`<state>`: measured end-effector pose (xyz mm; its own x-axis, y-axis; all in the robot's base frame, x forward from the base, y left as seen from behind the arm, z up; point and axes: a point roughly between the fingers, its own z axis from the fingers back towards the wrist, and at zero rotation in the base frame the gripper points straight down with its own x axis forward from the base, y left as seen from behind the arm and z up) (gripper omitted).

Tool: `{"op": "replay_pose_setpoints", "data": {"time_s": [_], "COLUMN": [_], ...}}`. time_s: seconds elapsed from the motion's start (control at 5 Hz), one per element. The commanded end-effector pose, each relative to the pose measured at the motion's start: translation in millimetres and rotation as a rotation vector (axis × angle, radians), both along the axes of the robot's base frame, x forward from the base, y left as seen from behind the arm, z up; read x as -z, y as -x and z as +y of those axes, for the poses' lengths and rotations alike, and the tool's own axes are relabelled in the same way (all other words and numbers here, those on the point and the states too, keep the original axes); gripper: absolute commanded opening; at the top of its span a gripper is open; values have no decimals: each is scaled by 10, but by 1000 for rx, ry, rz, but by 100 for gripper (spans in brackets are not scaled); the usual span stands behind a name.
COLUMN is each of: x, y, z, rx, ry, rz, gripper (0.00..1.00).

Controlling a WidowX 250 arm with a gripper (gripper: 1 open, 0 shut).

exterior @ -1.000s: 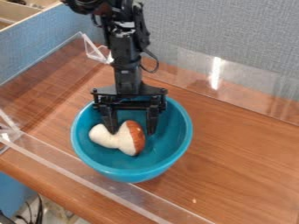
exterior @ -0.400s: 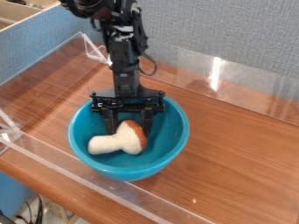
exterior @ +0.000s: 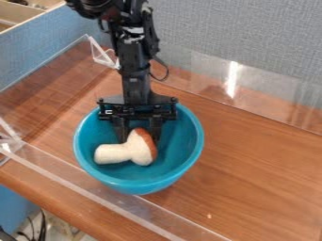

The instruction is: Remove the mushroom from inside the blue bowl and put it on the table

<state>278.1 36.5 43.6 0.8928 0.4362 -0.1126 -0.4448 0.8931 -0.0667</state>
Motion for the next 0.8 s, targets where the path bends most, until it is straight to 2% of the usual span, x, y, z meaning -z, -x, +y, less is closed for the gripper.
{"op": "replay_pose_setpoints", "data": {"time_s": [0.0, 0.4, 0.6], "x": [-234, -353, -452], "y": [-127, -218, -288], "z": [-22, -150, -270], "rx": [13, 43, 72], "ry": [-11, -5, -2], "rz": [-76, -98, -119], "gripper": [0, 0, 0]}}
